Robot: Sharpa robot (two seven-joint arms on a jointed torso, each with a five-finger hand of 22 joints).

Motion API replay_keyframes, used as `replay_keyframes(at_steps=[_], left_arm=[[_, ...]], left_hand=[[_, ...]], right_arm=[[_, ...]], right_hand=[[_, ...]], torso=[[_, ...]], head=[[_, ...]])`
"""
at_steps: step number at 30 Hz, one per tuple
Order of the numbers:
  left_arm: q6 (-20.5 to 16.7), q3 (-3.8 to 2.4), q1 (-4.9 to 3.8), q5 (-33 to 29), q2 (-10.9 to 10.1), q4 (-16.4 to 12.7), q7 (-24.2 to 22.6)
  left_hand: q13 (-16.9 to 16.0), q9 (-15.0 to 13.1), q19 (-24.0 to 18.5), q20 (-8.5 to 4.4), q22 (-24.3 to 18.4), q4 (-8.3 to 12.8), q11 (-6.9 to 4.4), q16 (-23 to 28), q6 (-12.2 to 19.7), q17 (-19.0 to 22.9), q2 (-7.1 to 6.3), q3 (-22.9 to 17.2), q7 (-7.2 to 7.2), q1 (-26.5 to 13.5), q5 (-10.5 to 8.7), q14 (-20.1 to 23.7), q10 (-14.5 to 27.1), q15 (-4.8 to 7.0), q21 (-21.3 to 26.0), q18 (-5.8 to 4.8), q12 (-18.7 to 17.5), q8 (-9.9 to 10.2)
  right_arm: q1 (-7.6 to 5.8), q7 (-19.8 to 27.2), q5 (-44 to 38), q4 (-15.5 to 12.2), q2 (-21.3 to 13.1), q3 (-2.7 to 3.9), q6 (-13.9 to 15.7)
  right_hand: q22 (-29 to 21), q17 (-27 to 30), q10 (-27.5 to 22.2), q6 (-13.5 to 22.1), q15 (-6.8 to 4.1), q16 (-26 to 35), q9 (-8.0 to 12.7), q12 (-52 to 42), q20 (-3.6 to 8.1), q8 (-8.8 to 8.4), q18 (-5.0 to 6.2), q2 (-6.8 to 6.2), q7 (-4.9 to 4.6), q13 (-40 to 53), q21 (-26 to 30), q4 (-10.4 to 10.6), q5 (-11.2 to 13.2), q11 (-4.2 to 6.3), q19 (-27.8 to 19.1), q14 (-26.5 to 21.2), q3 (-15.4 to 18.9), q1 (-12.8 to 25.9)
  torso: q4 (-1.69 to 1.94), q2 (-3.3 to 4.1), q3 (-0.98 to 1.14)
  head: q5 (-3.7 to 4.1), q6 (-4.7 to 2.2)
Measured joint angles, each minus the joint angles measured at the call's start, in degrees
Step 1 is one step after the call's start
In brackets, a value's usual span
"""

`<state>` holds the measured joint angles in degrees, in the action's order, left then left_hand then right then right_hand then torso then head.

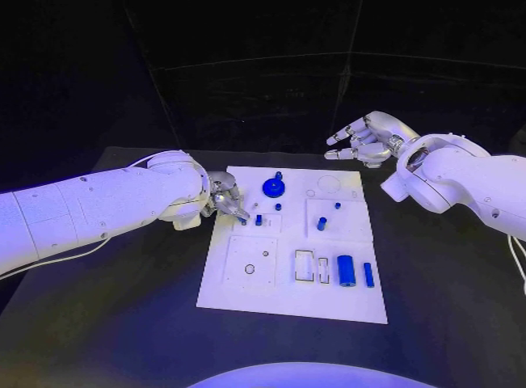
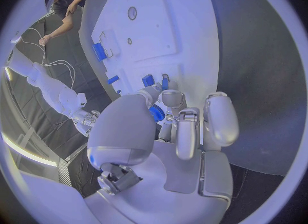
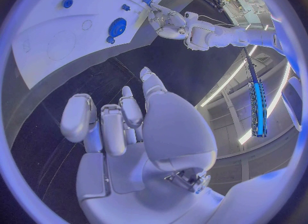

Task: Assemble the parts on the task board

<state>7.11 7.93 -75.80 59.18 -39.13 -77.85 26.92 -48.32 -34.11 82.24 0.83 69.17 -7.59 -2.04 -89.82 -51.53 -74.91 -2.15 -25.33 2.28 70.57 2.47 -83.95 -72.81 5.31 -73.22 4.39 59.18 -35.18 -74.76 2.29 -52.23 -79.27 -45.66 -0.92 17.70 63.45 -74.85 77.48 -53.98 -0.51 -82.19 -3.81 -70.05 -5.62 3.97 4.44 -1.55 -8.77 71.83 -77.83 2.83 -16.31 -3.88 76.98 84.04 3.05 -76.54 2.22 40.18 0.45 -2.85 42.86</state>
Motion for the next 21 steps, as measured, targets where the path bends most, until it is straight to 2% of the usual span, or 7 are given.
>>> replay_keyframes(at_steps=[9,21], left_arm=[[0.09,-0.02,0.05,0.58,0.63,0.28,0.47],[1.99,-0.12,-0.05,0.86,0.88,0.36,1.42]], left_hand=[[0.0,-0.07,0.0,0.0,-0.01,0.47,0.01,0.0,0.0,0.0,-0.34,-0.96,0.01,-0.86,-0.05,0.0,0.01,0.0,0.21,0.0,0.0,-0.35],[0.01,-0.13,0.0,0.0,-0.01,1.59,0.1,0.0,-0.27,0.0,-0.94,-2.39,-0.1,-1.47,-0.11,0.0,-0.07,0.0,0.21,0.0,0.0,-0.39]], right_arm=[[0.0,0.0,0.0,0.01,0.02,0.0,-0.05],[0.0,0.0,-0.01,-0.04,-0.06,0.0,-0.09]], right_hand=[[0.0,0.0,0.0,0.0,0.0,0.0,0.0,0.0,0.0,0.0,0.0,0.0,0.0,0.0,0.0,0.0,0.0,0.0,0.0,0.0,0.0,0.0],[0.0,0.0,0.0,0.0,0.0,0.0,0.0,0.0,0.0,0.0,0.0,0.0,0.0,0.0,0.0,-0.01,0.0,0.0,0.0,0.0,-0.01,0.0]], torso=[[-0.05,0.04,0.07],[-0.06,0.02,0.05]], head=[[0.03,0.18],[0.15,0.39]])
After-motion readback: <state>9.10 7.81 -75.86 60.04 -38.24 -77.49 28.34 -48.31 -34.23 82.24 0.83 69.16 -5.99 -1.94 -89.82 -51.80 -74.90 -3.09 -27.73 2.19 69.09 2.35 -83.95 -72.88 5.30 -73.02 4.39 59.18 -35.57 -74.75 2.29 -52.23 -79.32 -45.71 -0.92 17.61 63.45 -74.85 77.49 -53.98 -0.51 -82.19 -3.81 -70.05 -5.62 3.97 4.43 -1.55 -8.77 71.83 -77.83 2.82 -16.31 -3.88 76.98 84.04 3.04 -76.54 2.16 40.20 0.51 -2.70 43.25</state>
